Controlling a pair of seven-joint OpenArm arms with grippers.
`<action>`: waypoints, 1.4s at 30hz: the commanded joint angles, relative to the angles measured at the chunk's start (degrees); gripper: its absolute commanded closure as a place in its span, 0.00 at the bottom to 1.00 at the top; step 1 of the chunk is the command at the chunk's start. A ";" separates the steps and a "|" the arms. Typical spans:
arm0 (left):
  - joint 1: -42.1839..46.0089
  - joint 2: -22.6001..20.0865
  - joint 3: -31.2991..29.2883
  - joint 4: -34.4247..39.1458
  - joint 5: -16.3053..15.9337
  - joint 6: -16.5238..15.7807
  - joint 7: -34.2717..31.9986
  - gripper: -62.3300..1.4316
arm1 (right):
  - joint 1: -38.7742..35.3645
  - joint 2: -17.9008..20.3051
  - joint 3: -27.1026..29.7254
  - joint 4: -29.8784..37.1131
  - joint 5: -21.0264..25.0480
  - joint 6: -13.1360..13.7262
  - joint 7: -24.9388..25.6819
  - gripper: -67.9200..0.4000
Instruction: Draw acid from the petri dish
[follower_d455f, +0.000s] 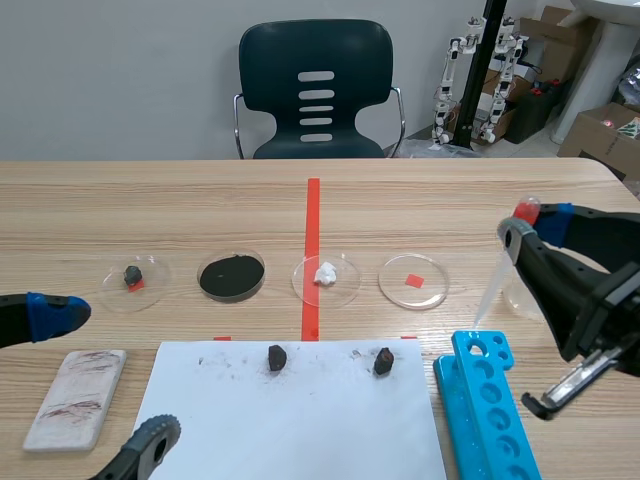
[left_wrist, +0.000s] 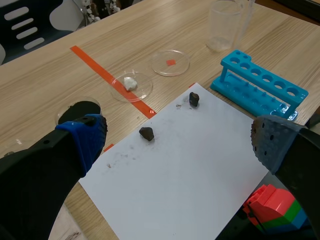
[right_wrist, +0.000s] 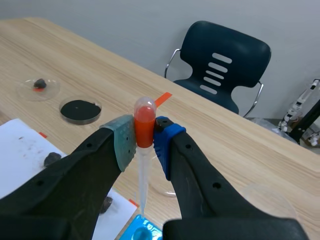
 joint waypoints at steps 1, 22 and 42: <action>-0.17 0.11 -0.37 0.24 -0.52 0.13 -0.85 0.03 | 2.12 0.63 0.87 -0.31 0.83 -0.15 -0.17 0.85; -0.17 0.11 -0.37 0.24 -0.55 0.13 -0.85 0.03 | 28.98 -0.37 -0.94 -18.21 10.71 4.70 -9.27 0.85; -0.17 0.11 -0.37 0.24 -0.55 0.13 -0.85 0.03 | 48.15 -6.16 -17.88 -35.39 5.31 4.31 -11.80 0.85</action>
